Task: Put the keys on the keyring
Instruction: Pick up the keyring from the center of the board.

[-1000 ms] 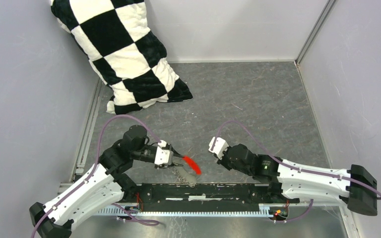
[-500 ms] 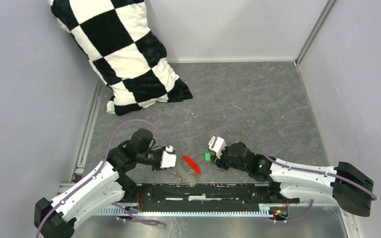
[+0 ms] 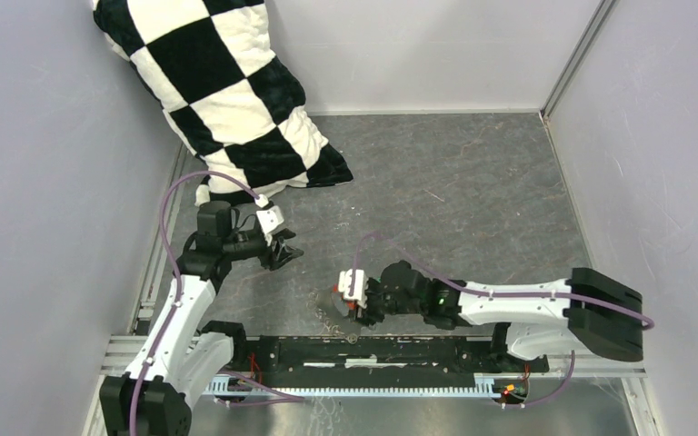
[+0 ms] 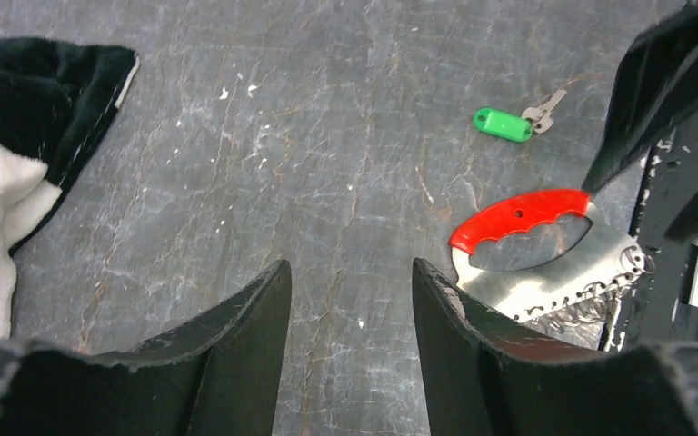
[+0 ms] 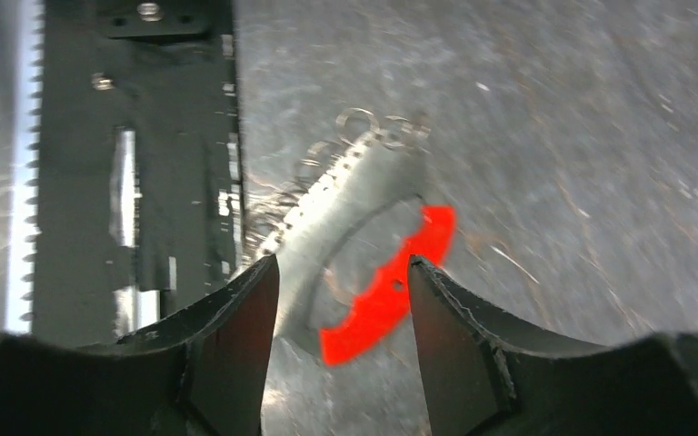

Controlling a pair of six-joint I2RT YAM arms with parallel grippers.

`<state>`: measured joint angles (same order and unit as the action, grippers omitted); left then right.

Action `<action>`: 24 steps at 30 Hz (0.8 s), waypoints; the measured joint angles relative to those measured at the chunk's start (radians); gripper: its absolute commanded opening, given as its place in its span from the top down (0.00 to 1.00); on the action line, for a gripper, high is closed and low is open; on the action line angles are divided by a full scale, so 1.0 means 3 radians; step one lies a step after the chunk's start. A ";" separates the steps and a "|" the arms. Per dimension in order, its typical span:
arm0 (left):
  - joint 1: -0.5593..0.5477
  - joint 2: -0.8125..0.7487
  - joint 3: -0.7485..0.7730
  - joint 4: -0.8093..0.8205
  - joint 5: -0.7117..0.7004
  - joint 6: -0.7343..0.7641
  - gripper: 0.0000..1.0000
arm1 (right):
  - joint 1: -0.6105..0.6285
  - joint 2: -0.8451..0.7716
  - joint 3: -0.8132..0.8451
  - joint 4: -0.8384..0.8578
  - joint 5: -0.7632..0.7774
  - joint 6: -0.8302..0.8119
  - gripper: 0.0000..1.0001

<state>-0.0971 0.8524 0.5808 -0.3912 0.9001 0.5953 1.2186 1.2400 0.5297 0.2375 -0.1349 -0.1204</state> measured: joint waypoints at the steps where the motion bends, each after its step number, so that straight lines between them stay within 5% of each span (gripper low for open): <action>1: 0.0005 -0.0024 0.0000 0.0003 0.0038 -0.0005 0.42 | 0.0052 0.0079 0.0019 0.0052 -0.0062 -0.0024 0.41; 11: 0.0005 -0.0112 0.0089 -0.0551 0.0369 0.0303 0.44 | 0.0186 0.0917 0.0365 0.0170 -0.0795 -0.0693 0.52; 24: 0.0005 -0.0167 0.0254 -0.0905 0.0411 0.0501 0.46 | -0.0042 0.1589 0.1157 -0.0333 -0.1428 -0.1728 0.61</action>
<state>-0.0956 0.8024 0.6571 -0.6628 1.0233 0.7456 1.2060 1.7168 0.8768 0.1375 -0.5632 -0.6388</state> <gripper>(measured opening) 0.537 0.398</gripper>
